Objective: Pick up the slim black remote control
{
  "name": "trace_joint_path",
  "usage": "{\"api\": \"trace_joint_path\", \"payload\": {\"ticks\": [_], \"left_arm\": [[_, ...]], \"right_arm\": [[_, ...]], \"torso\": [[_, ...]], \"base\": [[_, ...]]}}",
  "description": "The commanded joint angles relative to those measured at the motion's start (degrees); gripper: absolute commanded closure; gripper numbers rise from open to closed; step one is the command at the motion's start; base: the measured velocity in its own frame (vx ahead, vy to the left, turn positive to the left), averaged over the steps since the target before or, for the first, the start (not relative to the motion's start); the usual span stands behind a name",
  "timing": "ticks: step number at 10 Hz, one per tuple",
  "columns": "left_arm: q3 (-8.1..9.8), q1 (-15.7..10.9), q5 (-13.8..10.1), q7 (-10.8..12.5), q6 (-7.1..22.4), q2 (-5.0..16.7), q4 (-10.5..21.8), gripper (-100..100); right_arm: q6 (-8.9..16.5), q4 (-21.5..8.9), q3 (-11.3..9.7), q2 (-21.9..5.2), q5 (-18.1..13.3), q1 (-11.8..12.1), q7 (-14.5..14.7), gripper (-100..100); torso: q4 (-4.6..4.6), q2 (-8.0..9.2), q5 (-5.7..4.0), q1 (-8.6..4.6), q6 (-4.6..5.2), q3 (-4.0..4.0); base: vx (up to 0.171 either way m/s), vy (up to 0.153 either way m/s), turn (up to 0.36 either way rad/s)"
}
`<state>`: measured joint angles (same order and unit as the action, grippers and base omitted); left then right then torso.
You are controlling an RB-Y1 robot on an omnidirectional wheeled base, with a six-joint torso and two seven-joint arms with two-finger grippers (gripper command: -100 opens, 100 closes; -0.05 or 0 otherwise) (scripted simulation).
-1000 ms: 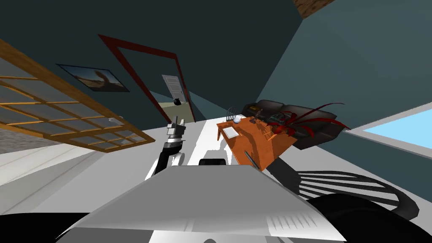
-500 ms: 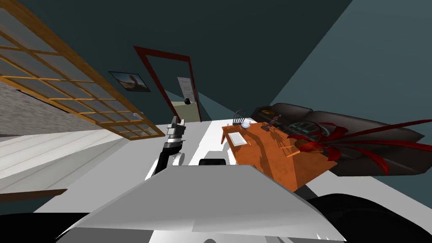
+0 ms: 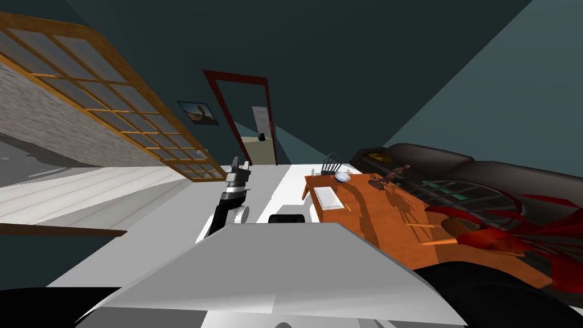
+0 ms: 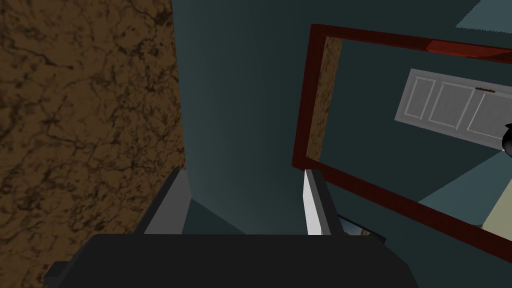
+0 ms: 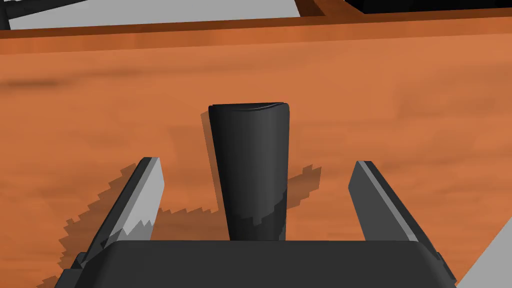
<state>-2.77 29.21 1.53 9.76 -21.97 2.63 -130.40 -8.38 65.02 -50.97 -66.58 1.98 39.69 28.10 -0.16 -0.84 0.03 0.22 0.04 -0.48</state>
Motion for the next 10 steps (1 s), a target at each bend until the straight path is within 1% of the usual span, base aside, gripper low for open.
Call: {"api": "trace_joint_path", "payload": {"ticks": [1,2,3,4,5,6,7,8,9,10], "left_arm": [[0.00,0.0,0.0,0.0,0.0,0.0,0.0,0],[0.00,0.0,0.0,0.0,0.0,0.0,0.0,0],[0.00,0.0,0.0,0.0,0.0,0.0,0.0,0],[-0.01,0.0,0.0,0.0,0.0,0.0,0.0,0],[-0.01,0.0,0.0,0.0,0.0,0.0,0.0,0],[-0.01,0.0,0.0,0.0,0.0,0.0,0.0,0],[0.00,0.0,0.0,0.0,0.0,0.0,0.0,0],[0.00,0.0,0.0,0.0,0.0,0.0,0.0,0],[-0.01,0.0,0.0,0.0,0.0,0.0,0.0,0],[-0.01,0.0,0.0,0.0,0.0,0.0,0.0,0]], "right_arm": [[0.0,0.0,0.0,0.0,0.0,0.0,0.0,-100],[-0.1,-0.1,-0.1,0.0,0.0,-0.1,0.1,0],[-1.5,-2.7,-2.8,0.6,1.4,-2.3,-1.7,-100],[-2.9,-4.2,-4.4,1.2,2.9,-4.2,-3.5,-100],[-2.9,-5.4,-5.6,1.2,2.9,-4.6,-3.5,-100],[-4.4,-7.3,-7.6,1.8,4.3,-6.8,-5.2,-100],[-4.4,-8.0,-8.3,1.8,4.3,-6.8,-5.2,-100],[-5.8,-10.0,-10.5,2.4,5.7,-9.1,-7.0,-100],[-5.8,-10.6,-11.1,2.4,5.7,-9.1,-7.0,-100],[-7.2,-12.8,-13.3,3.0,7.2,-11.3,-8.8,-100]], "torso": [[0.00,0.00,0.00,0.00,0.00,0.00],[0.04,0.31,0.03,0.05,0.04,0.15],[0.11,0.60,0.03,0.06,0.05,0.33],[0.18,0.89,0.04,0.13,0.00,0.49],[0.26,1.27,0.05,0.20,0.01,0.71],[0.29,1.34,0.05,0.18,0.09,0.76],[0.27,1.27,0.04,0.15,0.08,0.73],[0.25,1.17,0.04,0.12,0.08,0.67],[0.26,1.23,0.05,0.17,0.03,0.70],[0.26,1.19,0.05,0.17,0.08,0.69]], "base": [[0.098,0.005,0.020],[0.017,-0.001,0.000],[-0.059,0.025,0.190],[-0.172,0.045,0.302],[-0.147,0.035,0.091],[-0.104,0.026,0.191],[-0.076,0.020,0.015],[-0.115,0.039,0.187],[-0.096,0.040,0.116],[-0.092,0.049,0.198]]}}
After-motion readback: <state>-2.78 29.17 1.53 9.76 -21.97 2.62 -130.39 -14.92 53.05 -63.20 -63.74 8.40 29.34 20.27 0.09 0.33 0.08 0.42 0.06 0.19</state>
